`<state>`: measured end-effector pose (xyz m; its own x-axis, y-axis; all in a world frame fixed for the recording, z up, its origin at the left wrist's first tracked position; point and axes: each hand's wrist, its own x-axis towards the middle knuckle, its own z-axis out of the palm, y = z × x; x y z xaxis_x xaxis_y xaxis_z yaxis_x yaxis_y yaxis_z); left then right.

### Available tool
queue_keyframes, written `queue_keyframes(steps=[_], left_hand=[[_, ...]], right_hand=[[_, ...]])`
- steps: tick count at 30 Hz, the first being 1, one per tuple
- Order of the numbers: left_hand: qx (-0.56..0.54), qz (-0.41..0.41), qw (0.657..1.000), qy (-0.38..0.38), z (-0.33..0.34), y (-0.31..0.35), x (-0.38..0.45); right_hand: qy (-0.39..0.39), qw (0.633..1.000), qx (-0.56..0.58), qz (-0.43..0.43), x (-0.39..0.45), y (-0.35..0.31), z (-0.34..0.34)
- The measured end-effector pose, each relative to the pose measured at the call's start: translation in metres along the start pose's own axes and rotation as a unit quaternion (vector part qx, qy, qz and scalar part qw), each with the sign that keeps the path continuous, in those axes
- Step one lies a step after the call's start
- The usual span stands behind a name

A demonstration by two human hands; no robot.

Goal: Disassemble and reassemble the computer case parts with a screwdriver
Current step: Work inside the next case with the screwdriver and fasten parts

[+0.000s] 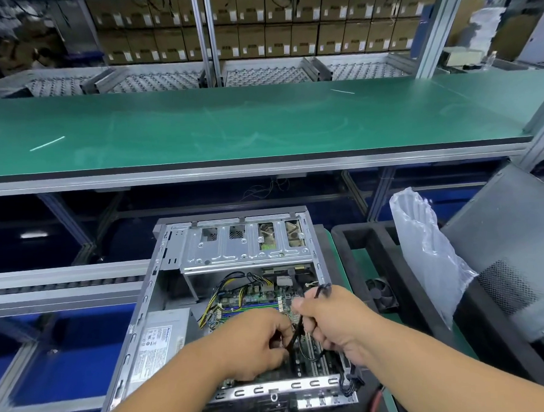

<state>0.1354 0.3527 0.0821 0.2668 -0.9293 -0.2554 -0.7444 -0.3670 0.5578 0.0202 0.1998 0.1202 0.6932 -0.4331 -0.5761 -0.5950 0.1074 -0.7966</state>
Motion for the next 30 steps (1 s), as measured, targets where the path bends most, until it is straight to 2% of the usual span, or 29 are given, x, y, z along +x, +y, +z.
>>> queue_keyframes(steps=[3,8,11,20,26,30], left_hand=[[0.092,0.014,0.995,0.029,0.003,-0.009,0.009],[0.183,0.027,0.98,0.066,0.003,-0.014,0.032],[0.156,-0.001,0.985,0.078,-0.003,-0.016,0.047],[0.028,-0.008,0.998,0.061,0.016,-0.026,0.058],[0.04,-0.029,0.995,0.089,0.019,-0.026,0.062],[0.073,-0.077,0.984,0.145,0.016,-0.029,0.078]], right_hand=[[0.007,0.997,0.073,0.007,-0.003,0.001,-0.001],[0.003,0.998,0.063,-0.02,-0.005,0.004,-0.003],[-0.003,0.997,0.062,-0.034,-0.007,0.005,-0.005],[0.002,0.997,0.047,-0.069,-0.006,0.01,-0.003],[0.005,0.995,0.068,-0.078,-0.011,0.01,0.001],[-0.024,0.997,-0.034,-0.061,-0.017,0.008,0.006]])
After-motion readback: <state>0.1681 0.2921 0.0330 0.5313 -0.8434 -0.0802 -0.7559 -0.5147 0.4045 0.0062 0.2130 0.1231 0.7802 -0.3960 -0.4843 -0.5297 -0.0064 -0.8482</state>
